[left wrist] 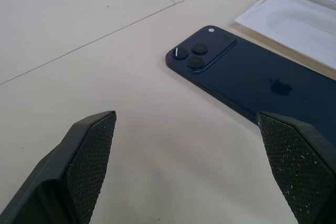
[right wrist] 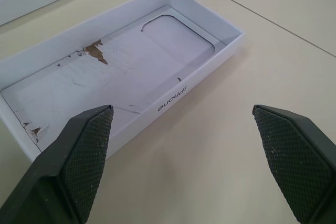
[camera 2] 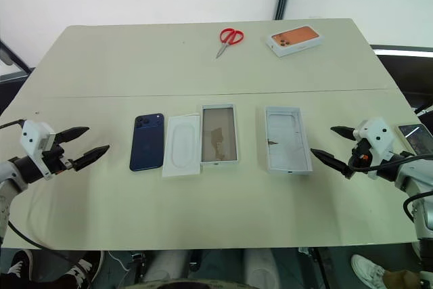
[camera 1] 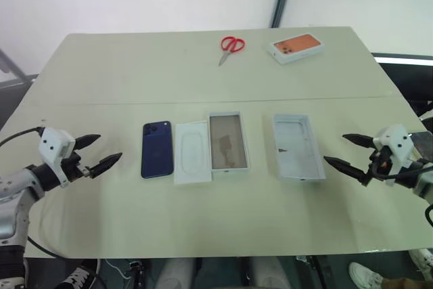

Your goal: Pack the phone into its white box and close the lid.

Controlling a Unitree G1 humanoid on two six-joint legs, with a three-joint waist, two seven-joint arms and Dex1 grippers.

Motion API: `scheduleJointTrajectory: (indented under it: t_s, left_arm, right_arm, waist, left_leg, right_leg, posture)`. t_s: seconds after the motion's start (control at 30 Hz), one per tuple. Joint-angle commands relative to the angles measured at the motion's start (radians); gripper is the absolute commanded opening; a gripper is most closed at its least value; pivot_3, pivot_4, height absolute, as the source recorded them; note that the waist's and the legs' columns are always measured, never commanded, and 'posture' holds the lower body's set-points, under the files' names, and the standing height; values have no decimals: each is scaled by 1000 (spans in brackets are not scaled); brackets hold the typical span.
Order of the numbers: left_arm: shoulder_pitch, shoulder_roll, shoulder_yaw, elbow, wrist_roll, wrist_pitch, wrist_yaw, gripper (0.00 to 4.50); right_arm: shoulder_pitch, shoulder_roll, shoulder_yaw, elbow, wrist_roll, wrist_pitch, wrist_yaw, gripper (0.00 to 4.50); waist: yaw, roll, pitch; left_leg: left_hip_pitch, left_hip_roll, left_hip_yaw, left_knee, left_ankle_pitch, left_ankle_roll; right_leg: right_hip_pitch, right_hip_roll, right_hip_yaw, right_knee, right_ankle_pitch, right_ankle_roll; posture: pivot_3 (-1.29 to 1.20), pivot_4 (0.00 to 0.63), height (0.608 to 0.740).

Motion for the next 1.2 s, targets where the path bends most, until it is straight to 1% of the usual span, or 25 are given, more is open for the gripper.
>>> scheduleJointTrajectory:
  t_s: [0.03, 0.47, 0.53, 0.6, 0.73, 0.87, 0.93, 1.0, 1.03, 1.07, 1.17, 1.2]
  left_arm:
    - [-2, 3, 10, -21, 1, -12, -2, 4500]
    - [-13, 6, 1, -20, -6, 13, -4, 4500]
    - [-17, 7, -1, -25, -17, 38, -4, 4500]
    - [-30, 5, 2, -57, -55, 113, 8, 4500]
    - [-65, -17, -11, -150, -116, 273, 69, 4500]
    - [-102, -82, -39, -257, -213, 471, 161, 4500]
    - [-124, -125, -44, -291, -256, 540, 216, 4500]
    - [-159, -153, -40, -299, -359, 699, 260, 4500]
    - [-168, -158, -36, -303, -389, 748, 273, 4500]
    - [-192, -193, -41, -311, -419, 789, 315, 4500]
    - [-241, -249, -64, -314, -455, 866, 388, 4500]
    - [-240, -251, -93, -321, -436, 872, 389, 4500]
  right_arm:
    - [-14, -2, -11, -24, 8, -4, -6, 4447]
    - [-27, 1, 2, -25, 7, -5, -10, 4447]
    - [-28, 2, 2, -31, 11, 0, -11, 4447]
    - [-28, -3, 11, -60, 10, 3, -8, 4447]
    - [-78, 5, 43, -158, 48, 71, -25, 4447]
    - [-137, 34, 122, -254, 42, 103, -51, 4447]
    - [-149, 44, 163, -282, 24, 101, -49, 4447]
    - [-168, 53, 207, -300, 0, 94, -53, 4447]
    - [-173, 55, 217, -303, -4, 93, -56, 4447]
    - [-186, 67, 240, -313, -3, 97, -60, 4447]
    - [-203, 72, 295, -330, -26, 87, -48, 4447]
    - [-197, 58, 318, -334, -47, 68, -29, 4447]
  waist:
    - [0, 0, 0]
    - [0, 0, 0]
    - [0, 0, 0]
    - [0, 0, 0]
    - [-1, 0, 0]
    - [0, 0, 0]
    - [1, 0, 0]
    - [1, -1, 0]
    - [0, -1, -1]
    - [0, -1, -1]
    - [1, -1, -1]
    - [1, -1, -1]
  left_leg:
    - [0, 0, 0, 0, 0, 0]
    - [0, 0, 0, 0, 0, 0]
    - [0, 0, 0, 1, 0, 0]
    - [0, 0, 0, 1, 0, 0]
    - [0, 0, 0, 1, 0, 0]
    - [0, 0, 0, 2, 0, 0]
    - [0, 0, 0, 3, 0, 0]
    - [0, 0, 0, 3, 0, 0]
    - [0, 0, 0, 4, 0, 0]
    - [0, 0, 0, 4, 0, 0]
    - [0, 0, 0, 4, 0, 0]
    - [0, 0, 0, 4, 0, 0]
  right_leg:
    - [0, 0, 0, 0, 0, 0]
    - [0, 0, 0, 0, 0, 0]
    - [0, 0, 0, 0, 0, 0]
    - [0, 0, 0, 1, 0, 0]
    - [-1, 0, 0, 2, 0, 0]
    - [0, 0, 1, 2, 0, 0]
    - [-1, 0, 1, 3, 0, 0]
    - [0, 0, 0, 3, 0, 0]
    - [-1, 0, 0, 3, 0, 0]
    - [-1, 0, 1, 3, 0, 0]
    - [-1, 0, 0, 4, 0, 0]
    - [-1, 0, 0, 4, 0, 0]
  posture:
    - [0, 150, 740]
    - [0, 150, 740]
    - [0, 150, 740]
    - [0, 150, 740]
    - [0, 150, 740]
    - [0, 150, 740]
    - [0, 150, 740]
    - [0, 150, 740]
    - [0, 150, 740]
    - [0, 150, 740]
    - [0, 150, 740]
    - [0, 150, 740]
